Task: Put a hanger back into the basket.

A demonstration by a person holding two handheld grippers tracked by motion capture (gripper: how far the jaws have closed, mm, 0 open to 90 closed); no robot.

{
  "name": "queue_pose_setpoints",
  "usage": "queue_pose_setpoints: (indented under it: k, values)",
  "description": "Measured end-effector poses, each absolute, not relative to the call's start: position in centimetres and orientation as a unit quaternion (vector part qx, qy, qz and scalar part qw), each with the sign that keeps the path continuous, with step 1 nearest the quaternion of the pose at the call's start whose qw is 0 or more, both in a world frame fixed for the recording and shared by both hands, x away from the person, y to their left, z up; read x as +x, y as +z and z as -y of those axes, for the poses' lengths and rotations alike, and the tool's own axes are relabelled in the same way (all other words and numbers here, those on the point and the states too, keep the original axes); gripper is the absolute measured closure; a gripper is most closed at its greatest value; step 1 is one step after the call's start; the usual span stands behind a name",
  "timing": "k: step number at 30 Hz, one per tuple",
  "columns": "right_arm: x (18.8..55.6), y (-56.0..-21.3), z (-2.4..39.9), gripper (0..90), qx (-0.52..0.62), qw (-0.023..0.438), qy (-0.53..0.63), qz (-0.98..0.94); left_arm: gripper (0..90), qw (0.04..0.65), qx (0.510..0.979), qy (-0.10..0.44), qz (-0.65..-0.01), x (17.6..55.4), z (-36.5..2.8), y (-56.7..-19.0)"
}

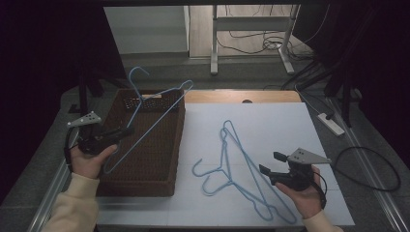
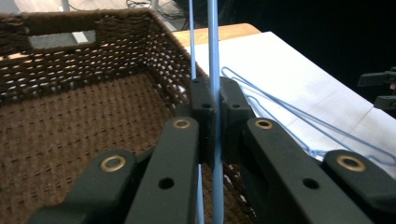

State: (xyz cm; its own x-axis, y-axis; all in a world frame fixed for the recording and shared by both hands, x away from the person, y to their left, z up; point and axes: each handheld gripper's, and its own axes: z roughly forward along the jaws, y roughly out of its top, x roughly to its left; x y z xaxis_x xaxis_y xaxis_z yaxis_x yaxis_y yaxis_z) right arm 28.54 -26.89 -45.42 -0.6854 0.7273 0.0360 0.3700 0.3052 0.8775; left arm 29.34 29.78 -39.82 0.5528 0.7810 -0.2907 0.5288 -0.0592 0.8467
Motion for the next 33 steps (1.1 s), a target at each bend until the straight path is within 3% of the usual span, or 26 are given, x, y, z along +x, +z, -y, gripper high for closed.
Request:
queue_pose_setpoints:
  k: [19, 33]
  values:
    - [28.8, -45.9, 26.7, 26.1, 0.35, 0.186, 0.461, -0.794, 86.4, 0.476, 0.723, 0.118, -0.486, 30.3, -32.5, -41.5]
    - [29.0, -46.0, 27.2, 26.0, 0.361, 0.185, 0.456, -0.792, 86.4, 0.416, 0.749, 0.1, -0.506, 31.9, -32.3, -43.8]
